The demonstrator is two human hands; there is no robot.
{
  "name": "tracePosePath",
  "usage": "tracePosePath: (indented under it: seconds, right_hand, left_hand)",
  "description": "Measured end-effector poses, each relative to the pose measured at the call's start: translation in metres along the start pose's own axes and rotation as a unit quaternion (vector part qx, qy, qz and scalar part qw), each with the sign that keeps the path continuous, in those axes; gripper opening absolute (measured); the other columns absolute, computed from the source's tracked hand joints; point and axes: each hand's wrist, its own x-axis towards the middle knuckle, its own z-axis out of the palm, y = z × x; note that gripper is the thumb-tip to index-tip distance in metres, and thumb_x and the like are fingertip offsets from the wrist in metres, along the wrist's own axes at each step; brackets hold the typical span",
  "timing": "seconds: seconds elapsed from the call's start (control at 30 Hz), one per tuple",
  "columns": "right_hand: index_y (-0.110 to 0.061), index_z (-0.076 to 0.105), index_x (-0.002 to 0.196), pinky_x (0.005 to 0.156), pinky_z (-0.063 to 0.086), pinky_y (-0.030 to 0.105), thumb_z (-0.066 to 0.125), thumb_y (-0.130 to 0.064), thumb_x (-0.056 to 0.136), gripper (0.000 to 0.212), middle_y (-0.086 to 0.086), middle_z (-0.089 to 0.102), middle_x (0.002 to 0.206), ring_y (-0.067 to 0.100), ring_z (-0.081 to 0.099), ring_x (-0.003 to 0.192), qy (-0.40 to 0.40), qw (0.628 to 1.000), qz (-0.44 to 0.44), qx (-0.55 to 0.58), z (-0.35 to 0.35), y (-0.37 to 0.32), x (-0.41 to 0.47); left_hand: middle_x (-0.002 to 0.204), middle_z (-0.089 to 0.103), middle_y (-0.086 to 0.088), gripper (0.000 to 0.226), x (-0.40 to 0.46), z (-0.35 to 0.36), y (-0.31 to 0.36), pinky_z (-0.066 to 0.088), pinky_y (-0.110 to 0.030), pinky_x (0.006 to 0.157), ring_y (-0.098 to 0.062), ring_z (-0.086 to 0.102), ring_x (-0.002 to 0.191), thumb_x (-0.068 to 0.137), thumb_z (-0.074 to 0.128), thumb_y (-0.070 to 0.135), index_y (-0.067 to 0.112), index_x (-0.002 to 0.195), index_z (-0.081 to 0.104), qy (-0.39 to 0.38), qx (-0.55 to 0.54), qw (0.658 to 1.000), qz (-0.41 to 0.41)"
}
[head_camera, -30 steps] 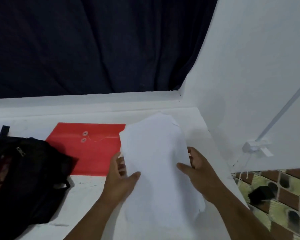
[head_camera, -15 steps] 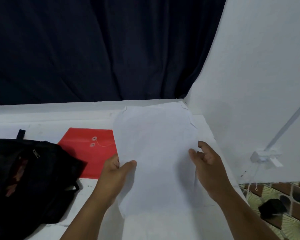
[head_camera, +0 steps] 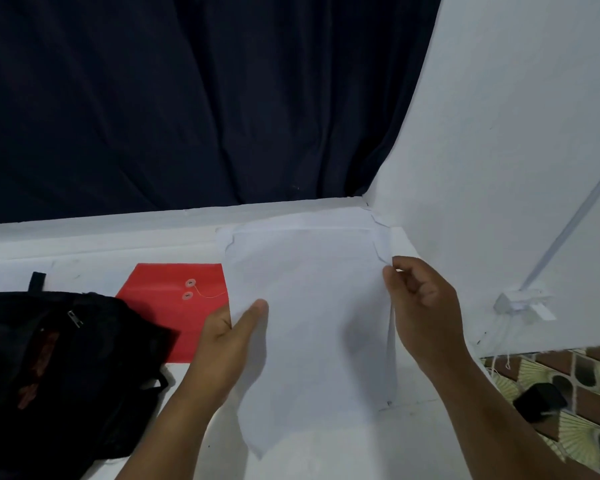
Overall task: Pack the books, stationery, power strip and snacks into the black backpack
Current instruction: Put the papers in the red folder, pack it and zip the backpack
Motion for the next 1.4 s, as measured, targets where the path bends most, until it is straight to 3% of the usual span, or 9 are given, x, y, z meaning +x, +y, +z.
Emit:
tracePosePath:
  seconds: [0.13,0.27,0.4,0.63,0.8,1.03,1.17,1.3,1.4]
  right_hand:
    - [-0.026,0.065,0.091,0.064,0.043,0.009,0.065,-0.021,0.094,0.007,-0.018,0.066,0.075,0.002,0.061,0.068,0.01,0.999,-0.005,0.032,0.004,-0.01,-0.001]
    - [-0.025,0.067,0.094,0.064,0.046,0.015,0.068,-0.024,0.092,0.003,-0.009,0.069,0.08,0.004,0.061,0.066,0.022,0.998,-0.017,0.048,0.005,-0.021,0.003]
    - [-0.022,0.066,0.079,0.058,0.042,0.015,0.066,-0.026,0.093,0.015,-0.011,0.063,0.064,0.006,0.055,0.057,0.049,0.998,-0.043,0.016,0.002,-0.031,0.008]
    - [-0.016,0.065,0.072,0.067,0.054,0.053,0.061,-0.033,0.09,0.025,0.006,0.06,0.065,0.034,0.055,0.067,0.063,0.995,-0.029,0.07,-0.002,-0.031,0.006]
    - [-0.029,0.07,0.093,0.066,0.05,0.026,0.064,-0.018,0.094,0.012,-0.012,0.063,0.068,0.006,0.056,0.064,0.039,0.996,-0.039,0.073,-0.007,-0.035,0.005]
    - [-0.015,0.072,0.077,0.072,0.047,0.043,0.068,-0.02,0.092,0.016,0.015,0.056,0.072,0.026,0.049,0.073,0.016,0.973,0.002,0.232,-0.008,-0.048,0.006]
    - [-0.008,0.065,0.07,0.064,0.035,0.041,0.079,-0.052,0.072,0.046,0.018,0.046,0.069,0.032,0.036,0.068,-0.015,0.957,0.024,0.287,-0.006,-0.043,0.002]
    - [-0.023,0.075,0.091,0.077,0.052,0.032,0.074,-0.023,0.087,0.004,-0.002,0.075,0.088,0.014,0.068,0.082,-0.064,0.977,0.047,0.199,0.003,-0.017,-0.014]
    - [-0.026,0.072,0.092,0.074,0.055,0.023,0.069,-0.014,0.091,0.012,-0.011,0.076,0.086,0.004,0.071,0.081,-0.117,0.987,0.061,0.095,0.008,0.004,-0.031]
  left_hand:
    - [0.109,0.075,0.018,0.023,0.001,-0.003,0.007,0.051,-0.019,0.088,0.001,0.068,0.105,0.101,0.055,0.018,0.025,0.116,0.071,0.008,0.026,0.998,0.057]
    - [0.107,0.071,0.028,0.026,-0.001,-0.007,0.01,0.049,-0.005,0.079,0.009,0.065,0.103,0.1,0.055,0.016,0.036,0.113,0.064,0.021,0.031,0.994,0.101]
    - [0.108,0.074,0.021,0.023,0.001,-0.009,0.012,0.052,-0.017,0.088,0.001,0.067,0.107,0.1,0.056,0.018,0.03,0.115,0.068,0.027,0.023,0.992,0.119]
    - [0.096,0.075,0.024,0.02,0.003,-0.007,0.012,0.053,-0.014,0.076,0.005,0.069,0.092,0.096,0.061,0.015,0.031,0.102,0.071,0.025,0.009,0.991,0.129]
    - [0.099,0.076,0.02,0.02,0.0,-0.008,0.013,0.053,-0.014,0.076,-0.001,0.07,0.096,0.088,0.061,0.028,0.028,0.106,0.071,0.003,0.015,0.989,0.145]
    - [0.095,0.075,0.022,0.018,-0.004,-0.007,0.012,0.051,-0.012,0.072,0.001,0.07,0.092,0.088,0.061,0.029,0.028,0.104,0.068,0.038,0.004,0.982,0.185]
    - [0.092,0.073,0.028,0.017,-0.009,-0.001,0.004,0.052,-0.01,0.068,0.006,0.069,0.087,0.085,0.062,0.029,0.03,0.102,0.066,0.073,0.004,0.98,0.188]
    - [0.103,0.073,0.024,0.03,-0.012,-0.001,-0.028,0.054,-0.012,0.077,0.002,0.069,0.096,0.081,0.068,0.037,0.028,0.11,0.068,0.095,0.033,0.987,0.127]
    - [0.108,0.071,0.026,0.034,-0.016,-0.002,-0.038,0.053,-0.013,0.085,0.002,0.067,0.102,0.082,0.065,0.036,0.027,0.115,0.067,0.097,0.056,0.985,0.129]
